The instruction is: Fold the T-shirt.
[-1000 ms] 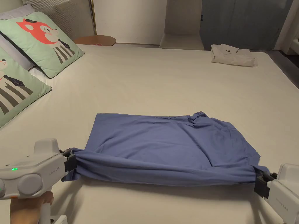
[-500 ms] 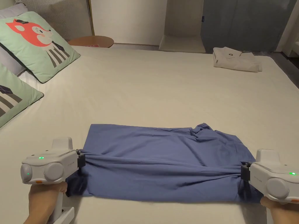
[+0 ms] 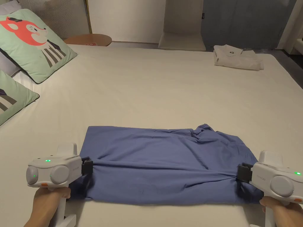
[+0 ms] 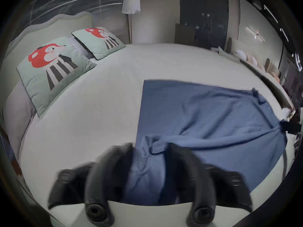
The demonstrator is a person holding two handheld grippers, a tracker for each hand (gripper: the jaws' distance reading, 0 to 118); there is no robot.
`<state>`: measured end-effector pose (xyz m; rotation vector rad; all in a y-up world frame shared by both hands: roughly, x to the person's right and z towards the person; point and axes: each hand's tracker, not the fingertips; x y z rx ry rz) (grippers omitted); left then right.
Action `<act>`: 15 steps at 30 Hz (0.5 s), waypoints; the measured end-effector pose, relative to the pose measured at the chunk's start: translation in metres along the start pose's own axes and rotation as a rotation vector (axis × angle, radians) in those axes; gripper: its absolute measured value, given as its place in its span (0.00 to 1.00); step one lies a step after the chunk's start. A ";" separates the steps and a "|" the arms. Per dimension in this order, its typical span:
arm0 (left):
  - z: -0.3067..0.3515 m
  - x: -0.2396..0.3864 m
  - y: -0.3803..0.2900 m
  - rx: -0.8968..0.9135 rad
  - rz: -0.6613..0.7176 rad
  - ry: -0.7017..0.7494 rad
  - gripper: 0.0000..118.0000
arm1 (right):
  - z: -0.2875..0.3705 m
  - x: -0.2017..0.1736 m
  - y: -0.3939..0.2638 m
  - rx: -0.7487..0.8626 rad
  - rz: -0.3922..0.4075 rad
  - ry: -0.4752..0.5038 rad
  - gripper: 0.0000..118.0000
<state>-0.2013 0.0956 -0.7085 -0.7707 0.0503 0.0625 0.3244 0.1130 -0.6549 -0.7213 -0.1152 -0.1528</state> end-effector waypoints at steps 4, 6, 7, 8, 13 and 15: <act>0.059 0.016 0.006 0.178 0.054 -0.090 0.93 | 0.069 -0.010 0.010 0.168 -0.021 0.060 0.92; 0.088 0.023 0.008 0.248 0.041 -0.131 0.93 | 0.097 -0.015 0.010 0.238 -0.007 0.066 0.92; 0.103 0.028 0.007 0.282 0.033 -0.148 0.93 | 0.114 -0.018 0.010 0.274 0.006 0.064 0.92; 0.118 0.034 0.005 0.322 0.026 -0.157 0.93 | 0.124 -0.021 0.008 0.309 0.019 0.063 0.92; 0.169 0.054 -0.015 0.488 -0.015 -0.191 0.93 | 0.166 -0.037 -0.013 0.454 0.070 0.028 0.92; 0.182 0.065 -0.028 0.537 -0.041 -0.153 0.92 | 0.179 -0.046 -0.025 0.502 0.092 -0.012 0.91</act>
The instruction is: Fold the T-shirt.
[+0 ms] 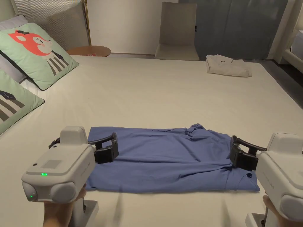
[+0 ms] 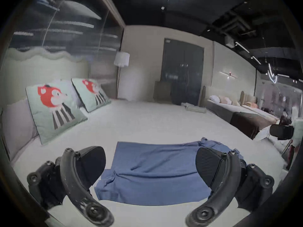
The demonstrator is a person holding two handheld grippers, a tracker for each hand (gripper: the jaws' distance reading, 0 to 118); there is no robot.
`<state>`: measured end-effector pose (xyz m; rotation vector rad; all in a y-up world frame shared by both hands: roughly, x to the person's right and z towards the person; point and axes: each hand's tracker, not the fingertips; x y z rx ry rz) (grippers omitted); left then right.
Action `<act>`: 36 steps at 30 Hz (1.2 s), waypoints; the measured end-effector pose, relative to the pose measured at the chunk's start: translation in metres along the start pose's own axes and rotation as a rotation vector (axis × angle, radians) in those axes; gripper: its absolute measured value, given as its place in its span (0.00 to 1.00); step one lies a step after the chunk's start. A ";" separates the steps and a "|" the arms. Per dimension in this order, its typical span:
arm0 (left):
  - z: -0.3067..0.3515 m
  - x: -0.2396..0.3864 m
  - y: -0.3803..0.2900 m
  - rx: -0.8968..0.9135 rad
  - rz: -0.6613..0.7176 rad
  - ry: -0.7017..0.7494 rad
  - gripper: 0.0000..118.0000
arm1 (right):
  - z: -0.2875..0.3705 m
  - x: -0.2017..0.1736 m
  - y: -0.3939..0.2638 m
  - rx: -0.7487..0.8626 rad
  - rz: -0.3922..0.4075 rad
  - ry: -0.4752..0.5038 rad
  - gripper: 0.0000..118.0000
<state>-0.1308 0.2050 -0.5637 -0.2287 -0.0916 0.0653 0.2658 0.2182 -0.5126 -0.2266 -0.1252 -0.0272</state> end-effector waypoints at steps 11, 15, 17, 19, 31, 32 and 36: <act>0.027 0.010 -0.031 0.015 0.013 -0.026 0.00 | 0.029 -0.028 -0.031 0.068 0.084 -0.044 0.01; 0.023 0.003 -0.032 0.002 -0.009 -0.012 0.00 | 0.031 -0.034 -0.022 0.062 0.075 -0.036 0.01; 0.018 -0.007 -0.031 -0.025 -0.010 -0.008 0.00 | 0.027 -0.033 -0.021 0.059 0.067 -0.030 0.01; 0.009 -0.017 -0.031 -0.111 0.004 0.009 0.00 | 0.028 -0.031 -0.020 0.056 0.064 -0.028 0.01; -0.072 -0.100 -0.060 -0.549 0.139 0.058 0.55 | -0.004 -0.021 -0.031 -0.002 0.053 -0.031 0.01; -0.079 -0.104 -0.066 -0.586 0.139 0.072 0.78 | -0.007 -0.021 -0.032 -0.009 0.052 -0.029 0.01; -0.092 -0.109 -0.084 -0.645 0.136 0.121 0.90 | -0.015 -0.021 -0.032 -0.038 0.052 -0.025 0.01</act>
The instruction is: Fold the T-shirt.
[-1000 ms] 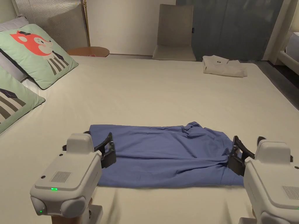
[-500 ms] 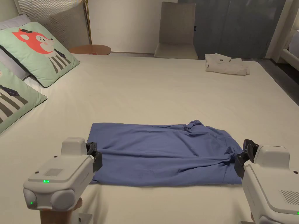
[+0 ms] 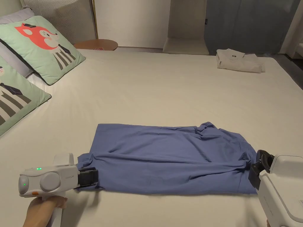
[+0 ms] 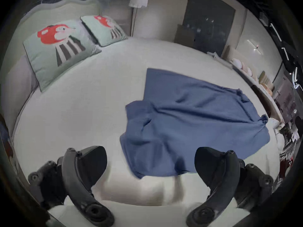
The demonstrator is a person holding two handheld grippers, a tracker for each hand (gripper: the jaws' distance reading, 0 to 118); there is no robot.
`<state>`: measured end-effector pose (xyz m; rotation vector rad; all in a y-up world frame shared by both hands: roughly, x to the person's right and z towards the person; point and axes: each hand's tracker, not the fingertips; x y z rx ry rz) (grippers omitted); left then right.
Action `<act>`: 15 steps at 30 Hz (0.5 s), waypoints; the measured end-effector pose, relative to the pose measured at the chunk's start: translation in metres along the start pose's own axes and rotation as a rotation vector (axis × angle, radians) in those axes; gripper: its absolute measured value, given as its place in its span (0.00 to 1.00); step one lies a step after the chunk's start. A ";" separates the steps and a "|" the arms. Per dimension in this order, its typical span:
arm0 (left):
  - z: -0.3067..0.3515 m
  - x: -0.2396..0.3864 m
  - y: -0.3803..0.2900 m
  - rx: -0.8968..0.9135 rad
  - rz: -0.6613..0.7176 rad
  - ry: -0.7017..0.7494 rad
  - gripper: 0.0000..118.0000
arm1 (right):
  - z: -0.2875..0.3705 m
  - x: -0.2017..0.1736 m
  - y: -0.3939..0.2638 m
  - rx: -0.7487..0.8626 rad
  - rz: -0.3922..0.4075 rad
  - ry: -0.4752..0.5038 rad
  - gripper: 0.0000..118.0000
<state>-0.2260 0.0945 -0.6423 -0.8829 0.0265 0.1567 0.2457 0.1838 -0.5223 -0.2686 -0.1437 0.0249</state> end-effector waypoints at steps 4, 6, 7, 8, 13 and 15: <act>-0.014 0.003 -0.008 -0.038 -0.023 0.035 0.62 | -0.004 -0.001 -0.002 -0.021 0.002 0.003 0.01; -0.018 0.010 -0.012 -0.050 -0.045 0.039 0.44 | -0.012 0.003 -0.011 -0.032 0.002 0.002 0.01; -0.019 0.010 -0.013 -0.052 -0.048 0.026 0.42 | -0.014 0.005 -0.014 -0.038 0.004 0.000 0.01; -0.015 0.016 -0.014 -0.029 -0.068 0.058 0.29 | -0.014 0.006 -0.015 -0.048 0.006 -0.002 0.01; -0.005 0.023 -0.008 0.020 -0.163 0.048 0.07 | -0.015 0.015 -0.018 -0.095 -0.015 -0.018 0.01; 0.000 0.017 -0.004 0.053 -0.157 0.035 0.07 | -0.020 0.023 -0.021 -0.141 -0.019 -0.038 0.01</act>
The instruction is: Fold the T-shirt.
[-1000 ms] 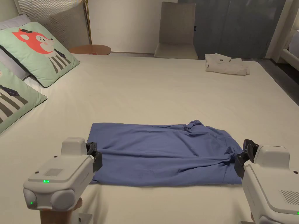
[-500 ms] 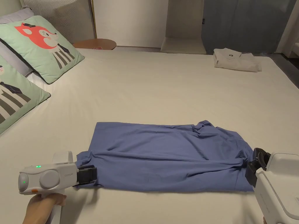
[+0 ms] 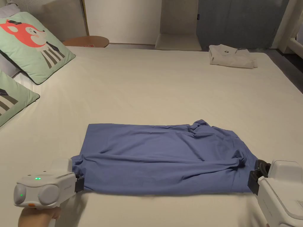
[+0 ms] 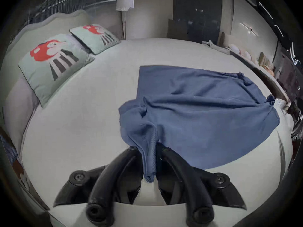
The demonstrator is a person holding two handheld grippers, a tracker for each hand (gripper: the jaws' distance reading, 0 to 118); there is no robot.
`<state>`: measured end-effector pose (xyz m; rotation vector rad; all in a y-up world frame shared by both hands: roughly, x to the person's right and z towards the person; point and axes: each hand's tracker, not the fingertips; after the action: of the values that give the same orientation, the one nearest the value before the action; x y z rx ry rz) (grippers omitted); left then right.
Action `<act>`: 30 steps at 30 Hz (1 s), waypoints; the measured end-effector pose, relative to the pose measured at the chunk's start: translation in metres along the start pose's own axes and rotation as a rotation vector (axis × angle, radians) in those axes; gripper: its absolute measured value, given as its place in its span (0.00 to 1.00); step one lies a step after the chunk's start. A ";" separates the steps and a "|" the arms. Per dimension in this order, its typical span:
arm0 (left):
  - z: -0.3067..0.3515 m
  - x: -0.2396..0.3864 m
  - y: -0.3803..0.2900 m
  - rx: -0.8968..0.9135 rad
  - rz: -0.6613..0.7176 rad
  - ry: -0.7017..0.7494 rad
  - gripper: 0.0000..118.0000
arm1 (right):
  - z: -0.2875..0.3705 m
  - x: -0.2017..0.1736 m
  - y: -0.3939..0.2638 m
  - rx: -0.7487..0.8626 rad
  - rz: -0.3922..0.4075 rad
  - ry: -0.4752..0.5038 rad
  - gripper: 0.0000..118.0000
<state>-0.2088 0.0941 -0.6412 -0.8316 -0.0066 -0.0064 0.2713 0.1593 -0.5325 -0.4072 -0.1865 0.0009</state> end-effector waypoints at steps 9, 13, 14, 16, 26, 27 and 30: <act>0.024 0.001 0.012 0.061 0.002 -0.056 0.07 | -0.091 0.037 -0.038 -0.370 -0.099 -0.007 0.82; 0.026 0.001 0.009 0.057 0.014 -0.059 0.07 | -0.118 0.038 -0.049 -0.417 -0.133 0.026 0.74; 0.026 0.000 0.008 0.054 0.013 -0.058 0.07 | -0.120 0.037 -0.049 -0.420 -0.143 0.028 0.66; 0.027 0.001 0.007 0.051 0.010 -0.056 0.07 | -0.108 0.030 -0.041 -0.417 -0.133 0.029 0.52; 0.035 -0.010 -0.006 0.048 0.054 -0.060 0.07 | -0.069 0.042 -0.034 -0.350 -0.093 0.056 0.09; 0.037 -0.012 -0.009 0.047 0.059 -0.058 0.07 | -0.052 0.040 -0.028 -0.337 -0.102 0.052 0.09; 0.048 -0.020 -0.021 0.043 0.083 -0.064 0.07 | -0.027 0.050 -0.028 -0.317 -0.123 0.062 0.09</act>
<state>-0.2288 0.1154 -0.5935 -0.7881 -0.0323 0.0978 0.3243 0.1248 -0.5373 -0.7104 -0.1507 -0.1633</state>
